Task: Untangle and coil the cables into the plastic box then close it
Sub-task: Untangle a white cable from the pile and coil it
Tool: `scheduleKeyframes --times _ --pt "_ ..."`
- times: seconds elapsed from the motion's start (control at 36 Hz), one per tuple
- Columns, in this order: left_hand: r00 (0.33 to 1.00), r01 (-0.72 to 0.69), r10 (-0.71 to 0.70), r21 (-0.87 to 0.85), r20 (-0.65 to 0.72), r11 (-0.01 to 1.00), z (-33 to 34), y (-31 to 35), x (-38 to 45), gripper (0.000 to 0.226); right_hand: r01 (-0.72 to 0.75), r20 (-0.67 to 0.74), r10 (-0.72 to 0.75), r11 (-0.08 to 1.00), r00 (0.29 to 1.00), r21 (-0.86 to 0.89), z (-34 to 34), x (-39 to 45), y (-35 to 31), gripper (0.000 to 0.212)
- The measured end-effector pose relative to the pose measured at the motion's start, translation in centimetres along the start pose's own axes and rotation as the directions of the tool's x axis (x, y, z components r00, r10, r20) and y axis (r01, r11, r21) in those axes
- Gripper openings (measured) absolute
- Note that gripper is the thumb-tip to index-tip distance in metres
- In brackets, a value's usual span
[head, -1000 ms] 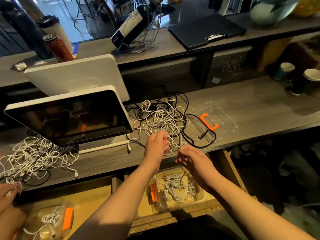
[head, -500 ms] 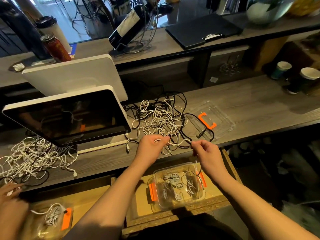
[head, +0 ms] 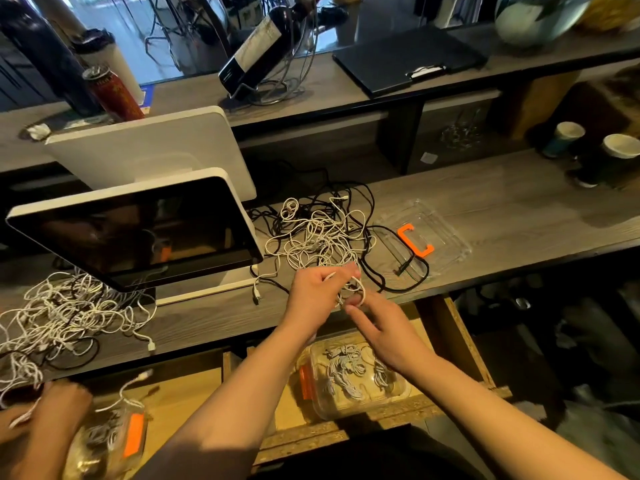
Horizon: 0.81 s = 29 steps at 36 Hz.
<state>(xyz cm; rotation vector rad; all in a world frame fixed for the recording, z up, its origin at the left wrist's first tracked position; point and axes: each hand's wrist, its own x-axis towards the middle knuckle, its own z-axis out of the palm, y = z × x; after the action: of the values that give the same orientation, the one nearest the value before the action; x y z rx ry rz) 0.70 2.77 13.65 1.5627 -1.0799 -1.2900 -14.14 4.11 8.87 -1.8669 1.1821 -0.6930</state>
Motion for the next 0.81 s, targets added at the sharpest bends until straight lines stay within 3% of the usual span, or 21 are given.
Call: scheduleKeyframes --times 0.06,0.14,0.22,0.36,0.56,0.69,0.81 --pt "0.998 0.042 -0.047 -0.142 -0.031 0.989 -0.3 -0.4 0.2 0.027 -0.074 -0.038 0.086 0.965 0.996 0.252 0.3 -0.3 -0.6 0.023" --pt "0.996 0.087 -0.081 -0.27 0.031 0.959 -0.5 -0.5 0.2 0.034 -0.132 -0.086 0.184 0.898 0.979 0.419 0.3 -0.3 -1.3 0.025" --pt "0.985 0.147 -0.106 -0.334 0.14 0.931 -0.7 -0.2 0.1 0.038 -0.165 -0.074 0.221 0.877 0.972 0.451 0.1 -0.2 -1.5 0.027" --pt "0.943 0.214 -0.117 -0.298 0.311 0.93 -0.9 0.2 0.0 0.041 -0.213 0.032 0.229 0.831 0.973 0.515 -0.6 0.1 -2.3 0.037" --pt "0.975 0.093 -0.049 -0.196 0.219 0.976 -0.6 0.0 0.1 0.051 -0.321 0.266 0.218 0.831 0.939 0.455 -1.9 0.6 -3.5 0.046" --pt "0.967 0.189 -0.077 -0.48 0.244 0.856 -0.8 0.7 0.1 0.054 -0.227 0.001 0.246 0.892 0.969 0.392 -1.0 0.5 -3.4 0.042" --pt "0.974 0.172 -0.043 -0.606 0.221 0.777 -0.6 1.1 0.1 0.055 -0.219 -0.026 0.251 0.885 0.968 0.412 -0.7 0.4 -3.1 0.038"
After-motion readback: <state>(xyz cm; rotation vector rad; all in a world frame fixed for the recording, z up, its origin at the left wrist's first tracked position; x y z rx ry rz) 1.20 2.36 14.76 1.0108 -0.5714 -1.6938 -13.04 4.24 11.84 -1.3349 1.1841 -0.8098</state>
